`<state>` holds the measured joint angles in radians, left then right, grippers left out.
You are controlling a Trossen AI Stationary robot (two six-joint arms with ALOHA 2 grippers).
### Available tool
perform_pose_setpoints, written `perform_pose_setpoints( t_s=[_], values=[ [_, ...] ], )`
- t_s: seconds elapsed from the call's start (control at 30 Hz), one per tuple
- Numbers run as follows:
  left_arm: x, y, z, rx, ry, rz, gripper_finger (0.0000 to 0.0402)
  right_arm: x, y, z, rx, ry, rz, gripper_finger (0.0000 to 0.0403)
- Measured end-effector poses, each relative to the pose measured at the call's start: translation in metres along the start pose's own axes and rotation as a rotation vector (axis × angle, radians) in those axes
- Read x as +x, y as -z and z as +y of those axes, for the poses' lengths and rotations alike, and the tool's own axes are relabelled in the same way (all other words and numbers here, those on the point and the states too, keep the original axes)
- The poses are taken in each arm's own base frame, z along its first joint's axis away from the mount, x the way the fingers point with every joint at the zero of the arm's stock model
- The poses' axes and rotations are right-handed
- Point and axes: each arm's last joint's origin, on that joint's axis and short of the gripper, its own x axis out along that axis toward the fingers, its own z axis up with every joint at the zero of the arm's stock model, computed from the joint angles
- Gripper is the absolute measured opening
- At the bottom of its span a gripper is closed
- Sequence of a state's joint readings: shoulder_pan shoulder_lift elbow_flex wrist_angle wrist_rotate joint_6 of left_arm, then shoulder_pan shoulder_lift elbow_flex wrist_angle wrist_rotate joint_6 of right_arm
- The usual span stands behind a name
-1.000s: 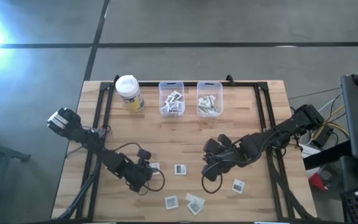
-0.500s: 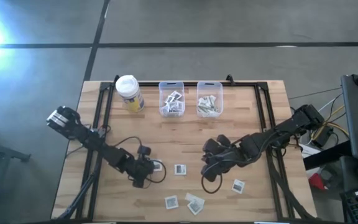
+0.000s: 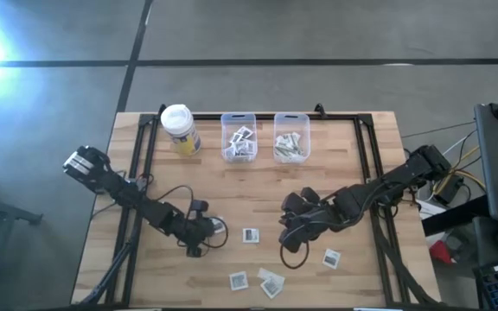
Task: Pick & Place First Aid Supplies
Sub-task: Put the towelette pack into the left transparent bin
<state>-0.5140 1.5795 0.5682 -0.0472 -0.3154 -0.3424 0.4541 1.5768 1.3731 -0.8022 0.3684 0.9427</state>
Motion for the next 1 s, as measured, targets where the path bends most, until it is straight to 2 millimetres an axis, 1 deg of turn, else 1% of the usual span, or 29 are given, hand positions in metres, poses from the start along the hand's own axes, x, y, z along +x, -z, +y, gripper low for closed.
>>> perform_pose_setpoints(
  t_s=[0.2,0.5,0.73,1.0],
  values=[
    [-0.003,-0.01,-0.003,-0.005,-0.011,-0.044,0.0,0.0,0.001,0.001,-0.002,-0.003,0.002,0.0054],
    [-0.021,-0.033,-0.008,0.016,-0.008,-0.168,0.0,-0.005,0.011,0.008,-0.033,-0.025,0.011,0.0052],
    [-0.034,-0.039,-0.005,0.002,-0.01,-0.219,0.0,-0.008,0.016,0.013,-0.051,-0.044,0.014,0.0052],
    [-0.042,-0.036,0.0,0.016,-0.004,-0.167,0.0,-0.009,0.019,0.014,-0.035,-0.048,0.017,0.0052]
  ],
)
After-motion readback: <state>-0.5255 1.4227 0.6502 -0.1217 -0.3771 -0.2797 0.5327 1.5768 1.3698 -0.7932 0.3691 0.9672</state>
